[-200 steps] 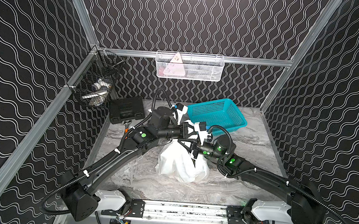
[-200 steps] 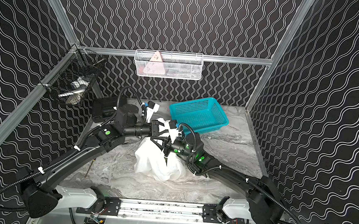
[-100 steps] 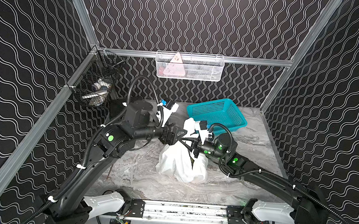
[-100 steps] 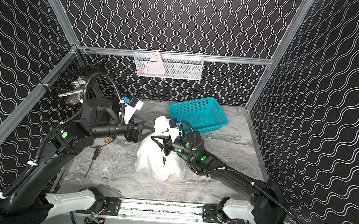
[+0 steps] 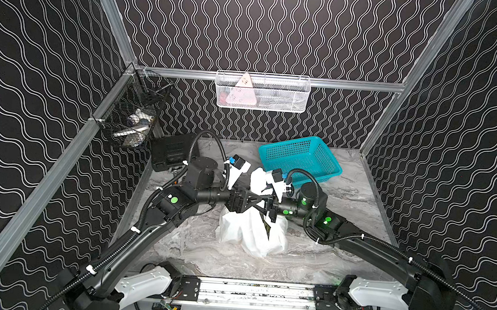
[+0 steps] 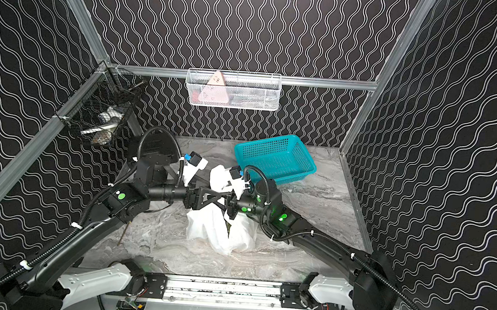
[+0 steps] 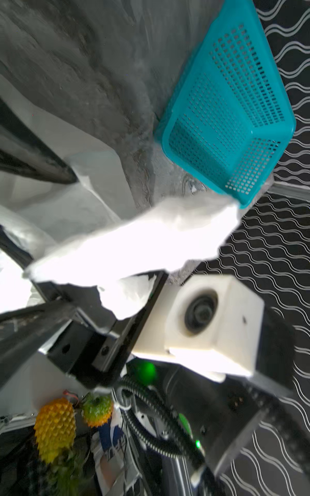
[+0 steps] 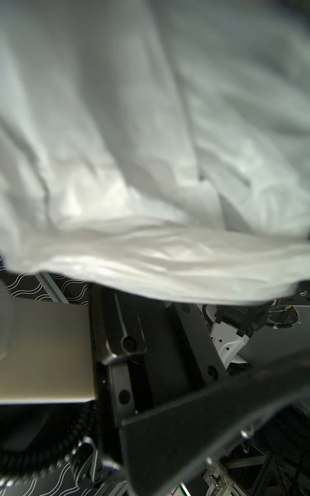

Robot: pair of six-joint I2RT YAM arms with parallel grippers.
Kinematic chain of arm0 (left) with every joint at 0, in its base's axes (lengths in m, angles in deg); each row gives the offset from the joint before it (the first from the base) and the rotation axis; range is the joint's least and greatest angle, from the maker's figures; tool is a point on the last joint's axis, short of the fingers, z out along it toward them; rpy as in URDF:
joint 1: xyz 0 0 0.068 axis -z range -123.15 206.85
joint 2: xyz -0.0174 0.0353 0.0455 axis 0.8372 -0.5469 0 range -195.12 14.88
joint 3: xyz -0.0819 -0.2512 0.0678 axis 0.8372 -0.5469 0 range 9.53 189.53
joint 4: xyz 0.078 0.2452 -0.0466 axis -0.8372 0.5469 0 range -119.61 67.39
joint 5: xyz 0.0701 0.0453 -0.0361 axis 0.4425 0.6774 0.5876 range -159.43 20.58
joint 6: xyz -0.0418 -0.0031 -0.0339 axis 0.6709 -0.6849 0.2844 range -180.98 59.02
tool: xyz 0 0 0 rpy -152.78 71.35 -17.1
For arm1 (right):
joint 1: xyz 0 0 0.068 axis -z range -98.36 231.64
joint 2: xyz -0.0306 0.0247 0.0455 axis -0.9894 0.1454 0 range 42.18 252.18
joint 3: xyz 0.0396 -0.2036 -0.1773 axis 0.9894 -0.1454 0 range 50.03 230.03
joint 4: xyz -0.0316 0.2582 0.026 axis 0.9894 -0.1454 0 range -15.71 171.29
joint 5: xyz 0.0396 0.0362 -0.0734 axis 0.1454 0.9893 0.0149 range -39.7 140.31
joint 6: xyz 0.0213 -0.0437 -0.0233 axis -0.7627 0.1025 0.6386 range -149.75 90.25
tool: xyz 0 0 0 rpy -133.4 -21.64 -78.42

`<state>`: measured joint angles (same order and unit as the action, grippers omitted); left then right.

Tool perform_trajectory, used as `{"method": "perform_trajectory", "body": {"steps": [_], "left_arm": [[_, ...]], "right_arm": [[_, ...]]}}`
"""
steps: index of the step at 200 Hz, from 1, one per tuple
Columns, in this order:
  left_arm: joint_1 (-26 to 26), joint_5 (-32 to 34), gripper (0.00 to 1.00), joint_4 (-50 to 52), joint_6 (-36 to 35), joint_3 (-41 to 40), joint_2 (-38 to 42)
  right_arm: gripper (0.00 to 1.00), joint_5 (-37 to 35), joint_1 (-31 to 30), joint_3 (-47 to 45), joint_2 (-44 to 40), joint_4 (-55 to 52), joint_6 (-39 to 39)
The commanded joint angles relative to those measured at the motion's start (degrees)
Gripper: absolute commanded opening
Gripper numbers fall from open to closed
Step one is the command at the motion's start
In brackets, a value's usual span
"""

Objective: Place the pineapple into a plastic bag & tie a knot
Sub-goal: Cross the plastic bag at the center of the board.

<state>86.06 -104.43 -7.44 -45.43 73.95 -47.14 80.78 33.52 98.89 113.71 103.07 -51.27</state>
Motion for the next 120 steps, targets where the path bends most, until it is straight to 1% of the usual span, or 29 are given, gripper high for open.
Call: {"method": "perform_trajectory", "body": {"steps": [1, 8, 20, 36, 42, 47, 50, 60, 67, 74, 77, 95, 107, 113, 120], "left_arm": [[-1.0, -3.1, 0.45, -12.6, 7.7, -1.4, -2.1], [-1.1, -3.7, 0.4, -14.0, 8.8, -2.0, -2.7], [-1.2, -4.6, 0.34, -16.4, 10.7, -3.0, -3.3], [-1.2, -6.1, 0.21, -20.1, 13.7, -4.6, -3.8], [-1.3, -6.5, 0.14, -20.9, 14.5, -4.9, -4.0], [-1.3, -6.9, 0.04, -21.1, 14.7, -5.0, -4.0], [-1.3, -6.9, 0.0, -20.9, 14.6, -4.9, -3.9], [-1.2, -6.2, 0.0, -19.3, 13.8, -4.5, -3.5], [-1.3, -5.2, 0.0, -17.4, 12.7, -4.0, -3.0], [-1.4, -3.6, 0.0, -14.9, 11.0, -3.3, -2.4], [-1.5, -2.7, 0.0, -13.6, 10.2, -2.9, -2.1], [-1.8, 2.7, 0.0, -5.9, 6.0, -0.1, -1.4], [-1.9, 3.5, 0.0, -3.3, 4.6, 1.5, -1.5], [-1.9, 3.5, 0.0, -2.9, 4.2, 1.9, -1.5], [-1.9, 3.4, 0.0, -2.7, 4.1, 2.2, -1.5]], "right_arm": [[0.0, 4.8, -0.3, 0.8, 0.3, 1.0, 0.4], [0.0, 5.6, -0.3, 0.9, 0.5, 0.9, 0.7], [0.0, 6.6, -0.2, 0.7, 0.5, 1.4, 0.4], [0.0, 7.0, -0.3, 1.0, 0.6, 1.2, 0.1], [0.0, 6.5, -0.3, 1.0, 0.5, 0.9, 0.1], [0.0, 5.8, -0.3, 0.9, 0.5, 0.7, 0.1], [0.0, 5.4, -0.2, 0.8, 0.4, 0.7, 0.2], [0.0, 3.3, -0.2, 0.6, 0.0, 0.1, 0.2], [0.14, 1.0, -0.2, 0.7, -0.5, -1.2, 0.4], [0.35, -0.8, -0.2, 0.8, -1.3, -3.4, 1.1], [0.42, -1.7, -0.2, 0.9, -1.7, -4.6, 1.7], [0.73, -8.9, -0.2, 0.9, -5.5, -12.3, 5.4], [0.85, -12.0, -0.2, 0.0, -9.2, -16.1, 7.6], [0.88, -12.9, -0.2, -0.9, -11.1, -16.5, 8.1], [0.89, -13.5, -0.2, -2.2, -13.3, -16.3, 8.6]]}}
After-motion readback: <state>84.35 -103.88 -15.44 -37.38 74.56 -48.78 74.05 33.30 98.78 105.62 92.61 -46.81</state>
